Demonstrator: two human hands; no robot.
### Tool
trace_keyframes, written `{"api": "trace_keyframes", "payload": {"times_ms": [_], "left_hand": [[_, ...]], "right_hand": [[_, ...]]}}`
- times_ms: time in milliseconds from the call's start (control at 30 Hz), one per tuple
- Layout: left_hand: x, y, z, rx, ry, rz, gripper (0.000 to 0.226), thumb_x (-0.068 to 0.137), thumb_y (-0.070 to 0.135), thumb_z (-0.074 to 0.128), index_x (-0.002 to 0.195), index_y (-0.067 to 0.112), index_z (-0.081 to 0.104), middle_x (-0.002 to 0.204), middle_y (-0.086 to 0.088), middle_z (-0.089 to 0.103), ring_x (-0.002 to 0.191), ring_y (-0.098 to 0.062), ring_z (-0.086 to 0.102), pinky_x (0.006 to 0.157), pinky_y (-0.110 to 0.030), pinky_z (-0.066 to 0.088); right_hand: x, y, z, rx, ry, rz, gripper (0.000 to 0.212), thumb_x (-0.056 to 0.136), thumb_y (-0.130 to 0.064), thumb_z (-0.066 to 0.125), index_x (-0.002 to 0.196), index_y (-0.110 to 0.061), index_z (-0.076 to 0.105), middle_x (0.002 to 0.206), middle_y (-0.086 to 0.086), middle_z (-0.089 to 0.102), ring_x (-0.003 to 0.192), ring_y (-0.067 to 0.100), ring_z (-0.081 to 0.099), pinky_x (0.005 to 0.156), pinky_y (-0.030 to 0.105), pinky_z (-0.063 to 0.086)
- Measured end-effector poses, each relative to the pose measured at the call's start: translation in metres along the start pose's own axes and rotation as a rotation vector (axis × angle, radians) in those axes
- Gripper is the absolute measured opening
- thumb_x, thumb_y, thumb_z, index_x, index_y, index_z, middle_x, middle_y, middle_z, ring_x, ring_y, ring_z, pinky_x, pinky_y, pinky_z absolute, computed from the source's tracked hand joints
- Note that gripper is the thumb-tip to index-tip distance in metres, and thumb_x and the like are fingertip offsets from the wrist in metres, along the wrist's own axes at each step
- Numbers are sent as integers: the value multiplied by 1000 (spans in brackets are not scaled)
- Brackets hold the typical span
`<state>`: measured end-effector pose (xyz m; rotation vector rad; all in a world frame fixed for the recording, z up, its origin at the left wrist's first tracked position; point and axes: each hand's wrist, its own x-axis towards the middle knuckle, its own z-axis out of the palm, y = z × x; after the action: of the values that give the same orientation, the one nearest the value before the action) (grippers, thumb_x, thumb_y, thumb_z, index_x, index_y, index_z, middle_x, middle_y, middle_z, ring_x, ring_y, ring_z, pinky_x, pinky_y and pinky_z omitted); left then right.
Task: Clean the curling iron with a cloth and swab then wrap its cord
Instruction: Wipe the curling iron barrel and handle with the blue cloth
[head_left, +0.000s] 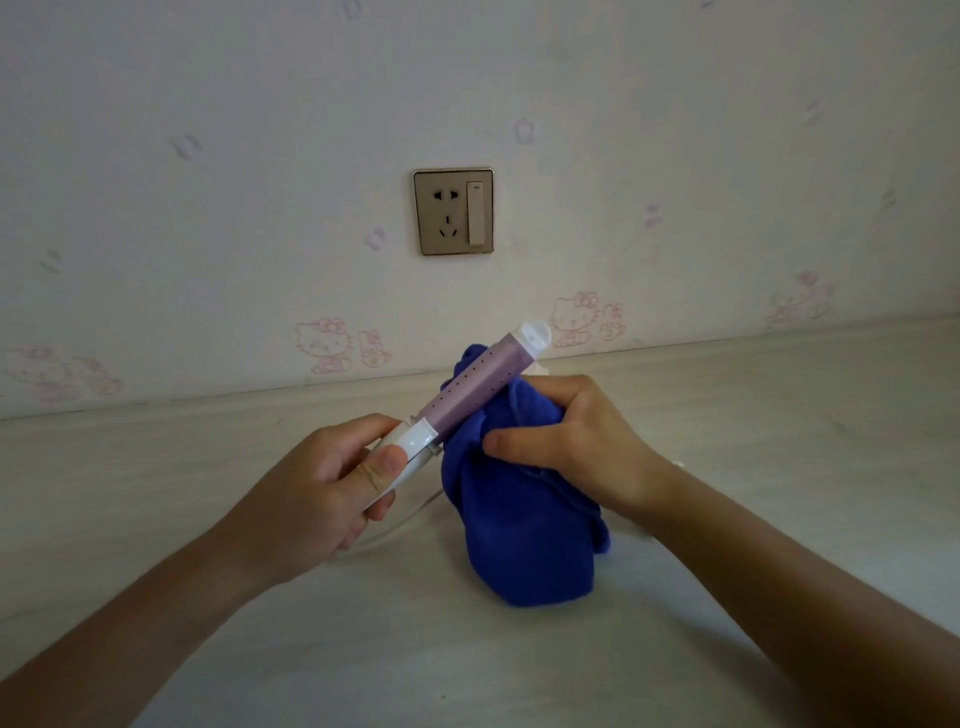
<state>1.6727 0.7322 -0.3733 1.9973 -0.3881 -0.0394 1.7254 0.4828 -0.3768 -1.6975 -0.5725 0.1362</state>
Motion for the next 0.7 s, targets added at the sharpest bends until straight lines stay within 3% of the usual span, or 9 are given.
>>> {"api": "trace_keyframes", "payload": {"times_ms": [133, 333, 400, 467, 700], "left_hand": [[-5, -3, 4, 5, 16, -39, 30, 92, 45, 47, 104, 27, 68, 65, -6, 55, 45, -17, 37, 42, -27, 34], [-5, -2, 1, -3, 25, -30, 25, 93, 49, 48, 103, 40, 69, 66, -3, 54, 48, -18, 38, 42, -29, 34], [-3, -2, 2, -1, 29, -20, 27, 93, 49, 48, 105, 38, 69, 67, -3, 54, 48, -17, 39, 43, -28, 34], [-1, 0, 4, 5, 31, -9, 27, 93, 49, 48, 106, 37, 69, 68, -4, 54, 48, -17, 39, 43, -27, 35], [2, 5, 1, 31, 11, 13, 31, 92, 56, 47, 110, 40, 67, 73, -12, 57, 49, -16, 44, 46, -29, 40]], "right_hand": [[0, 3, 5, -23, -28, 37, 18, 91, -9, 75, 107, -18, 77, 95, 1, 79, 90, 20, 75, 81, 31, 61], [-1, 6, 12, -28, 108, -72, 15, 85, -16, 75, 98, -9, 74, 90, 11, 75, 86, 33, 72, 77, 42, 62], [-1, 6, 10, -37, 136, -105, 5, 85, -14, 75, 87, -10, 73, 82, 9, 72, 79, 32, 70, 71, 36, 59], [-1, 4, 7, -19, 158, -121, 11, 87, -9, 75, 81, -18, 73, 77, 3, 71, 73, 24, 69, 68, 26, 58], [-1, -1, 3, 48, 148, -156, 21, 88, -9, 74, 90, -30, 78, 85, -2, 76, 80, 16, 74, 71, 23, 59]]}}
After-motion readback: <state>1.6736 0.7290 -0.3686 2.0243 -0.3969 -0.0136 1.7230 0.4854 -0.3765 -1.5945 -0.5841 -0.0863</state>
